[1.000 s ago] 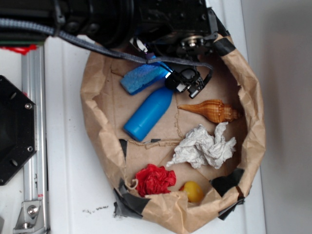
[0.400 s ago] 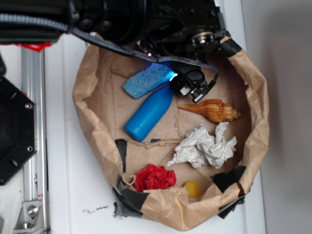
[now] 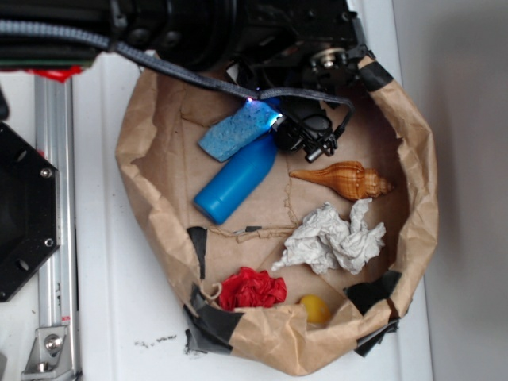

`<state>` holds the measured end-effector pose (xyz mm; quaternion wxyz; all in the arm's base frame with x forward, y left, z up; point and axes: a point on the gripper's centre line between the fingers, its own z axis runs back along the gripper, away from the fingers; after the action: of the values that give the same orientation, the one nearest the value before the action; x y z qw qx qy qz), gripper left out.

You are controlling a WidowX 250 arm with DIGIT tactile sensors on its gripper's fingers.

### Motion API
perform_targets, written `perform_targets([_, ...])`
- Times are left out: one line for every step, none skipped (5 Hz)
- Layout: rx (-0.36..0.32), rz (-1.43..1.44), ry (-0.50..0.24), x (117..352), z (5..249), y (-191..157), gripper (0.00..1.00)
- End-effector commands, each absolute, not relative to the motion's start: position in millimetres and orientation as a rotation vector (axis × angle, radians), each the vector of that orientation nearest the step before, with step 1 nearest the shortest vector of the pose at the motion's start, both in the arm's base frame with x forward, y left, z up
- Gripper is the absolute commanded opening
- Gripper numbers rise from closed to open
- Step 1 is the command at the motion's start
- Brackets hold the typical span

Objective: Grab the blue sponge.

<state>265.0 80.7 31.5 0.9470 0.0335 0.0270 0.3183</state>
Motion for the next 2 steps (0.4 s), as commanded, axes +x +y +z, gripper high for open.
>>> perform_targets([0.059,0.613,0.011,252.8,42.4,100.9,0.00])
perform_targets([0.045,0.588,-0.006,252.0,45.6,100.2,0.00])
